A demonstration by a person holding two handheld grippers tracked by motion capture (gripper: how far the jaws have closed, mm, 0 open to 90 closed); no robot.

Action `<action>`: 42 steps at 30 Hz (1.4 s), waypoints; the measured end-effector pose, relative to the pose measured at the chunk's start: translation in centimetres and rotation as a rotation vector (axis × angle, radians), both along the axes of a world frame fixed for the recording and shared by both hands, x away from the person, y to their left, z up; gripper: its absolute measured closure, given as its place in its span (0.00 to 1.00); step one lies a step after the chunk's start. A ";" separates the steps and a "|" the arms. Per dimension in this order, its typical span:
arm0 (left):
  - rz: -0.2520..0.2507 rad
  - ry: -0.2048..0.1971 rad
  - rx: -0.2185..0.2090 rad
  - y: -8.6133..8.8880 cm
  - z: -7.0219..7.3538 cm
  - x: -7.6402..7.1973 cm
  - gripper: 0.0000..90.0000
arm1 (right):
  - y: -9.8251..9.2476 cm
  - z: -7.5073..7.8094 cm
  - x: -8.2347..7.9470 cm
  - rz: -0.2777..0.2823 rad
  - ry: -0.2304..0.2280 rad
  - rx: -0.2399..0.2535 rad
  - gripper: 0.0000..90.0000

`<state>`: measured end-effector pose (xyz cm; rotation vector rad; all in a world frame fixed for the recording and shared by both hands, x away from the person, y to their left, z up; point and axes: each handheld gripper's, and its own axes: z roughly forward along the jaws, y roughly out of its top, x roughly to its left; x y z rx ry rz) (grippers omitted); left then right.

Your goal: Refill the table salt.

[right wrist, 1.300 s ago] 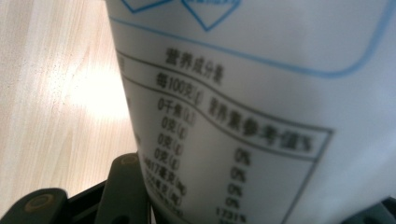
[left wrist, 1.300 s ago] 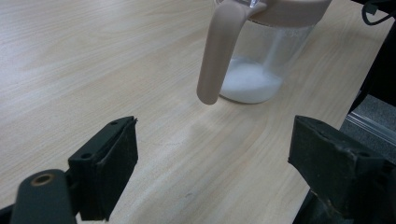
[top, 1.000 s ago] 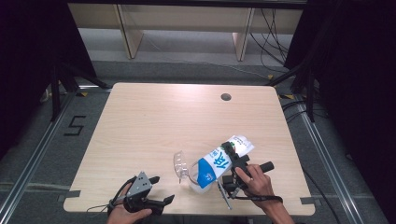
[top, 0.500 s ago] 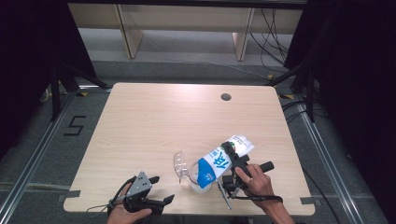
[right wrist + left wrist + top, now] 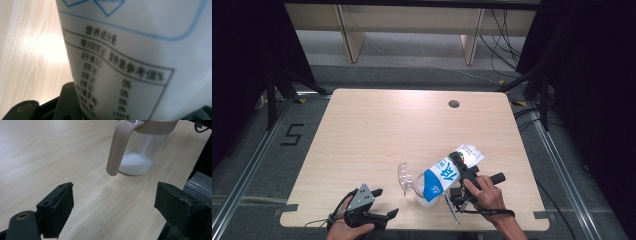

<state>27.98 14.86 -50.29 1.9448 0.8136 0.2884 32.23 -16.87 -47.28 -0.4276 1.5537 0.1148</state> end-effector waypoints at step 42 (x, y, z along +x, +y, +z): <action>0.015 0.002 -0.008 0.0 0.0 0.0 0.17 | -0.1 0.0 0.0 -0.004 -0.001 0.016 0.63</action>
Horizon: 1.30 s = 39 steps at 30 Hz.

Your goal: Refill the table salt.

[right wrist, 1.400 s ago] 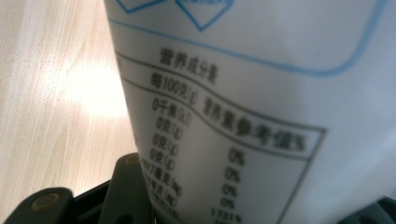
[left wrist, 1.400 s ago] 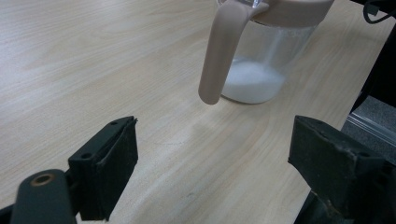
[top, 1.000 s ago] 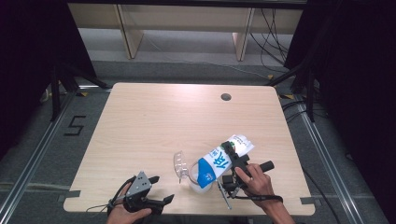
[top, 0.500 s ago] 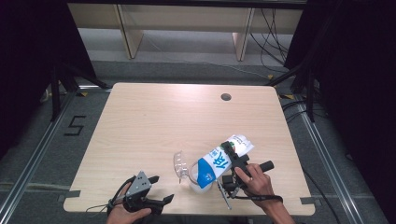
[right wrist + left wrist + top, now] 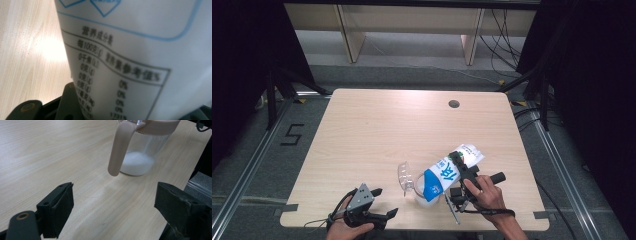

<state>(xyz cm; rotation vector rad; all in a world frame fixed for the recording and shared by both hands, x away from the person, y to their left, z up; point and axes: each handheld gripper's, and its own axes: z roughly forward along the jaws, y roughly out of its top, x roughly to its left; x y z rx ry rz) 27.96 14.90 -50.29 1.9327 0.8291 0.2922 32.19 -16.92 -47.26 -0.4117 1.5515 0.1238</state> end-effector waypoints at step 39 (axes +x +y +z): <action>-0.009 -0.009 0.023 0.1 0.1 0.0 0.17 | 0.2 0.3 -0.1 0.005 -0.008 -0.044 0.66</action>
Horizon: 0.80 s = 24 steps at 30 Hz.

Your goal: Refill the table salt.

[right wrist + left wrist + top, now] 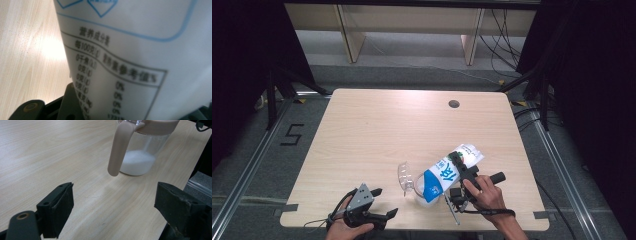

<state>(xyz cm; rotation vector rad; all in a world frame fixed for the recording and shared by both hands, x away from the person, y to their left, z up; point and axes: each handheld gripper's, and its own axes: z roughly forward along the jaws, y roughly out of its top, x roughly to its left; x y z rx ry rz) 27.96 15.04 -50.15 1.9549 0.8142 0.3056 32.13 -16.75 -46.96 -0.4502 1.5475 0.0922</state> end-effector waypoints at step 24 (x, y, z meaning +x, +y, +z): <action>0.000 -0.001 0.001 0.0 0.0 0.0 0.17 | -0.1 -0.2 -0.1 -0.019 0.005 0.033 0.67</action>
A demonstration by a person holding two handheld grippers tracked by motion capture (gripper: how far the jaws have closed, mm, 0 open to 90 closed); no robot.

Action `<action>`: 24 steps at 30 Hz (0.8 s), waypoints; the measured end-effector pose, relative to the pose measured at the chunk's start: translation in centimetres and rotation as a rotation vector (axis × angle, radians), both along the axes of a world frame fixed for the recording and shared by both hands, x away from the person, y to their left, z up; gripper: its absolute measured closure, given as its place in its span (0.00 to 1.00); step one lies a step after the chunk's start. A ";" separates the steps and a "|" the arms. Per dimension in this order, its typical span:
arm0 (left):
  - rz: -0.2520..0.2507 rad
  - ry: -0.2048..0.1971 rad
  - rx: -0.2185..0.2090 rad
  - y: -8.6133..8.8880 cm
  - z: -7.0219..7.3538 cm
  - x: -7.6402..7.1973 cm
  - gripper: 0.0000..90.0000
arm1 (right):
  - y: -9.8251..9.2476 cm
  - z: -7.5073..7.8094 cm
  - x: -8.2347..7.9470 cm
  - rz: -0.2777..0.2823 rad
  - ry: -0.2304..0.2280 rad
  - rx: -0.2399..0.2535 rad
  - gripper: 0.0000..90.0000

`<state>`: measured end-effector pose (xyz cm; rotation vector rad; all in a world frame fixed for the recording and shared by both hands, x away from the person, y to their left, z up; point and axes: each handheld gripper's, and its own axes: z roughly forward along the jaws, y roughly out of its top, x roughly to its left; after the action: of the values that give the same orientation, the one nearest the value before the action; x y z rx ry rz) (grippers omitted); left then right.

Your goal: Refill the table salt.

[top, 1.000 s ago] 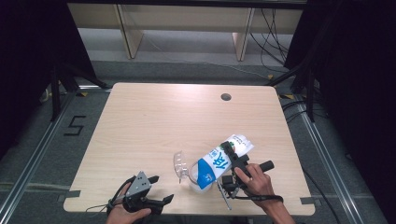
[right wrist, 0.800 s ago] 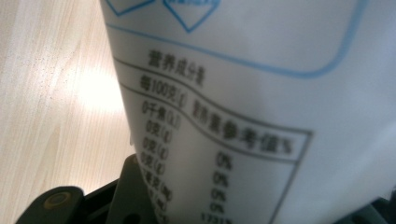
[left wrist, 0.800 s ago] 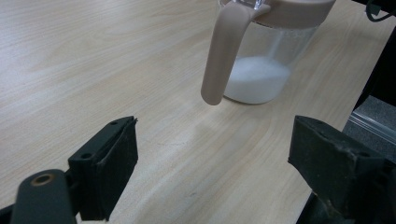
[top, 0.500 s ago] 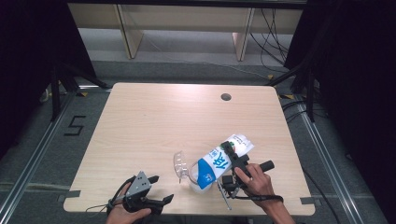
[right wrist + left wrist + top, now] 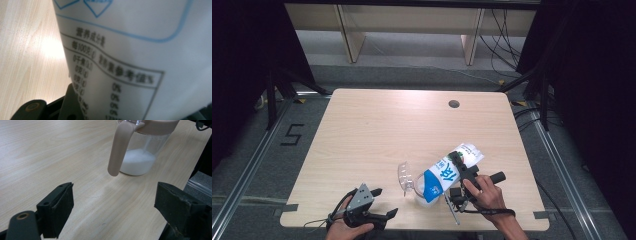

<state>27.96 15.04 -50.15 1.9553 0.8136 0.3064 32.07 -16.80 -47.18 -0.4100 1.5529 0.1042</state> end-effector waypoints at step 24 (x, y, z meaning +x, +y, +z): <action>0.002 0.000 -0.002 0.0 0.0 0.0 0.17 | 0.2 0.6 0.2 0.044 -0.035 -0.062 0.69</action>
<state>27.96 15.06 -50.14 1.9530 0.8154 0.3067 32.25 -16.59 -46.61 -0.4932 1.5159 0.0829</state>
